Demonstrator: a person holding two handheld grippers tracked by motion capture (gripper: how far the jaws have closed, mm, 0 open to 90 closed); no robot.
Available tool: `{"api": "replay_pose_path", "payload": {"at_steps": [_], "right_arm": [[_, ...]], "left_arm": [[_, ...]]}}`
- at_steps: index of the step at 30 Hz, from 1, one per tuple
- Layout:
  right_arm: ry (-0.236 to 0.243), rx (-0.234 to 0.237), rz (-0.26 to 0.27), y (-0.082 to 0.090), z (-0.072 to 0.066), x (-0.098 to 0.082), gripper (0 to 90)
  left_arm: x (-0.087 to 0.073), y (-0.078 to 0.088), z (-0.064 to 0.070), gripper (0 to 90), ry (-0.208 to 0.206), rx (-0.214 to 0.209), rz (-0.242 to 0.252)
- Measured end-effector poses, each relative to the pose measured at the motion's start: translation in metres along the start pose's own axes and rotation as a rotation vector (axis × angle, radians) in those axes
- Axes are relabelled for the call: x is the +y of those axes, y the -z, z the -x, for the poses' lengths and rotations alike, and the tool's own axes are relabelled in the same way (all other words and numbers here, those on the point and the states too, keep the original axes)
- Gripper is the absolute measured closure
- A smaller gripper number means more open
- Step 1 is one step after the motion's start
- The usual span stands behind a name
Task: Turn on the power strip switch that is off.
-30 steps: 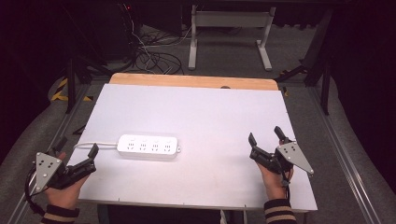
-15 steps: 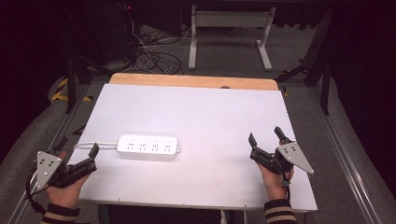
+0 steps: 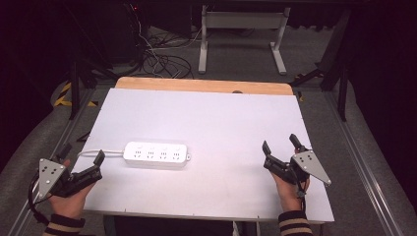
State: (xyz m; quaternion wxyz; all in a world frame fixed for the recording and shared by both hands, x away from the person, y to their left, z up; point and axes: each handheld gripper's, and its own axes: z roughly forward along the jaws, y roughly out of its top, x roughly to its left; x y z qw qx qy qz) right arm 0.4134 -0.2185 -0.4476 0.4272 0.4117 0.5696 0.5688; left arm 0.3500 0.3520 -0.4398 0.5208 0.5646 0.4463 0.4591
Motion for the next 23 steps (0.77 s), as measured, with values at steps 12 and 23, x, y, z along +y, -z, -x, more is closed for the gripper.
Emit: {"api": "replay_pose_path", "payload": {"at_steps": [12, 23], "right_arm": [[0.001, 0.001, -0.002, -0.0012, 0.0003, -0.0009, 9.9], [0.003, 0.001, -0.010, -0.0024, 0.0015, -0.0028, 9.8]], "left_arm": [[-0.0007, -0.0017, -0.0004, 1.6, 0.001, 0.000, -0.007], [-0.0017, -0.0058, -0.0001, 1.6, 0.002, -0.003, -0.008]]}}
